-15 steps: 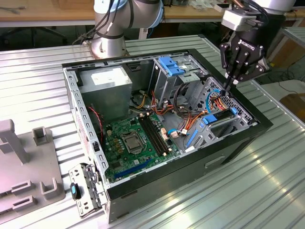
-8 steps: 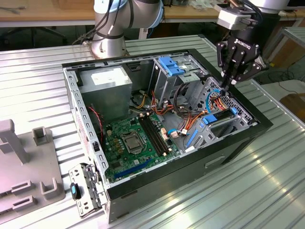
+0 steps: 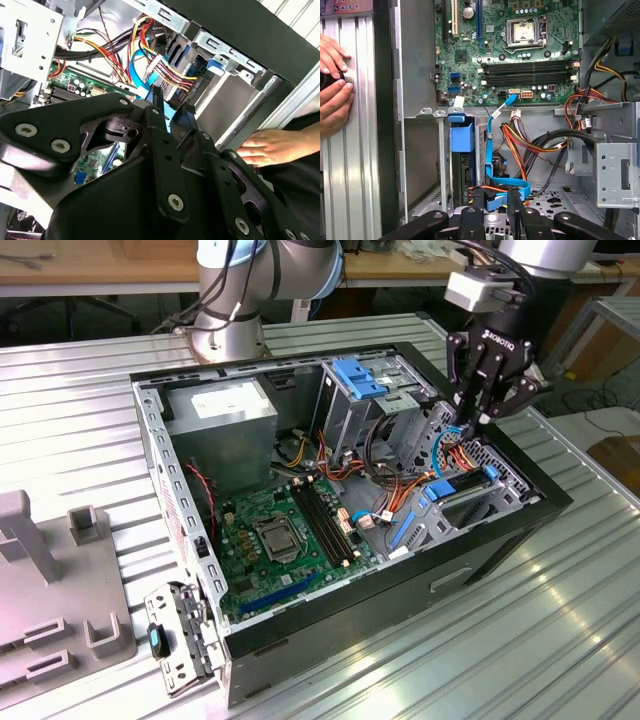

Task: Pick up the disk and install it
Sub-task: 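Insert the second disk wire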

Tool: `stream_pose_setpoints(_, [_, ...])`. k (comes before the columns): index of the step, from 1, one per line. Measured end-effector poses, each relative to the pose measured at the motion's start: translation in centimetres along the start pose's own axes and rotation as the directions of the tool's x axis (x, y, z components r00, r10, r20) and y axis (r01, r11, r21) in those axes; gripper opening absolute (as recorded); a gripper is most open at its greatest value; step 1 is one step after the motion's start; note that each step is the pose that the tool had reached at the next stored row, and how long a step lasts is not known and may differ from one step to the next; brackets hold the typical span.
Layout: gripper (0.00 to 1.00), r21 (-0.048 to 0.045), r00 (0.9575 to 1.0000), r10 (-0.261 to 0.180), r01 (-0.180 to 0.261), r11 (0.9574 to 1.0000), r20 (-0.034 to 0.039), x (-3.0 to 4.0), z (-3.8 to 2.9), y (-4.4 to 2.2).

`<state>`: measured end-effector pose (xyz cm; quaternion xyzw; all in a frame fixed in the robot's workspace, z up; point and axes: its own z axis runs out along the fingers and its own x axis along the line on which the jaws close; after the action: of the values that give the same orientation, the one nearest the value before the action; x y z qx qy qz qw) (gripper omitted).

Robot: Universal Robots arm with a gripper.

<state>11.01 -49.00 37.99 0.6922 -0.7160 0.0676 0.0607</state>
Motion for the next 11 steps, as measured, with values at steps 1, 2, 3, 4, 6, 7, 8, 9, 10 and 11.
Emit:
stream_pose_setpoints(1, [0.33, 0.0005, 1.0, 0.0, 0.0, 1.0, -0.0072, -0.01, 0.01, 0.0])
stream_pose_setpoints(2, [0.33, 0.0011, 0.9998, 0.0, 0.0, 1.0, -0.0186, -0.01, 0.01, 0.0])
stream_pose_setpoints(3, [0.33, 0.0016, 0.9994, 0.0, 0.0, 1.0, -0.0353, -0.02, 0.02, 0.0])
stream_pose_setpoints(4, [0.33, 0.002, 0.9989, 0.0, 0.0, 1.0, -0.047, -0.04, 0.01, 0.0])
stream_pose_setpoints(6, [0.33, 0.0031, 0.997, 0.0, 0.001, 1.0, -0.0777, -0.06, 0.05, 0.0])
stream_pose_setpoints(7, [0.33, 0.0035, 0.9961, 0.0, 0.001, 1.0, -0.0885, -0.08, 0.09, 0.0])
stream_pose_setpoints(8, [0.33, 0.0036, 0.9957, 0.0, 0.001, 1.0, -0.0927, -0.09, 0.16, 0.01])
stream_pose_setpoints(9, [0.33, 0.0037, 0.9956, 0.0, 0.001, 1.0, -0.0938, -0.11, 0.25, 0.01])
stream_pose_setpoints(10, [0.33, 0.0037, 0.9955, 0.0, 0.001, 1.0, -0.0944, -0.12, 0.33, 0.01])
stream_pose_setpoints(11, [0.33, 0.0037, 0.9955, 0.0, 0.0, 1.0, -0.0946, -0.15, 0.5, 0.01])
